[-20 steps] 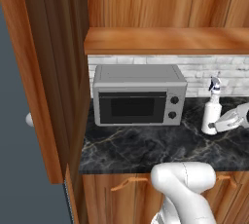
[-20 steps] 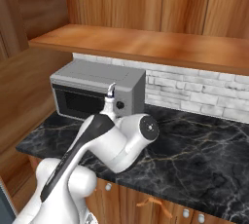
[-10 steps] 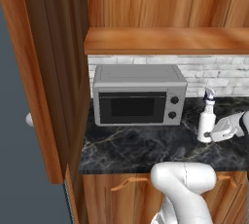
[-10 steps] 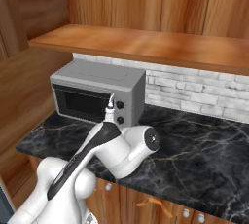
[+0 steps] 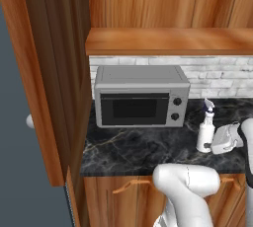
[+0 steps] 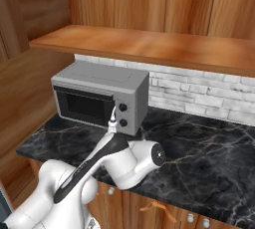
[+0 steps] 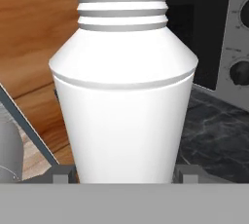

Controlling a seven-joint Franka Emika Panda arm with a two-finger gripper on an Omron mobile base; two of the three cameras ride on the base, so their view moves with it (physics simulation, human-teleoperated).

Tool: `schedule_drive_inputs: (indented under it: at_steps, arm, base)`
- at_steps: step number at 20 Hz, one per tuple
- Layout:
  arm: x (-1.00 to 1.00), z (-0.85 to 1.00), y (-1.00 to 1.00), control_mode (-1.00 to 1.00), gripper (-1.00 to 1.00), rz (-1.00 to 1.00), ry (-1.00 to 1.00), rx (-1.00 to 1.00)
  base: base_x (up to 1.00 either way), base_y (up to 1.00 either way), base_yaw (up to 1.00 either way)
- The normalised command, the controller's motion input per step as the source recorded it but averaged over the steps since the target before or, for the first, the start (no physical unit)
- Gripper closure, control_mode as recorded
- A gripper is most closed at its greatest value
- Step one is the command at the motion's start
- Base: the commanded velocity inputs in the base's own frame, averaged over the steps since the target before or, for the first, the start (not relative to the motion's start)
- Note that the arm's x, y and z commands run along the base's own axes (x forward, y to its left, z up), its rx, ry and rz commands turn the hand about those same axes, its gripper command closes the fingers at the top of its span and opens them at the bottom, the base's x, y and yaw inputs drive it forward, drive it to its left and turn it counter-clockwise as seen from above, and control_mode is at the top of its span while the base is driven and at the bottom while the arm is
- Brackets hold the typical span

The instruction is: Move the cutting board and knife to the sink. Then move spray from the cabinet to the counter.

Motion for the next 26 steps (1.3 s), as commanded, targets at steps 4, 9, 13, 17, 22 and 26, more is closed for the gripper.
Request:
schedule_drive_inputs:
  at_steps: [4,9,13,17,22,26]
  arm:
    - [0.18,-0.31,0.00,-1.00,1.00,0.04,0.00,0.00]
    - [0.23,-0.29,0.00,-1.00,1.00,0.03,0.00,0.00]
    - [0.15,-0.34,0.00,-1.00,1.00,0.05,0.00,0.00]
    - [0.18,-0.30,0.00,-1.00,1.00,0.05,0.00,0.00]
    - [0.18,-0.22,0.00,-1.00,1.00,0.05,0.00,0.00]
    - [0.20,-0.19,0.00,-1.00,1.00,0.04,0.00,0.00]
  base:
    - [0.00,0.00,0.00]
    - [0.00,0.00,0.00]
    - [0.00,0.00,0.00]
    - [0.00,0.00,0.00]
    - [0.00,0.00,0.00]
    - [0.00,0.00,0.00]
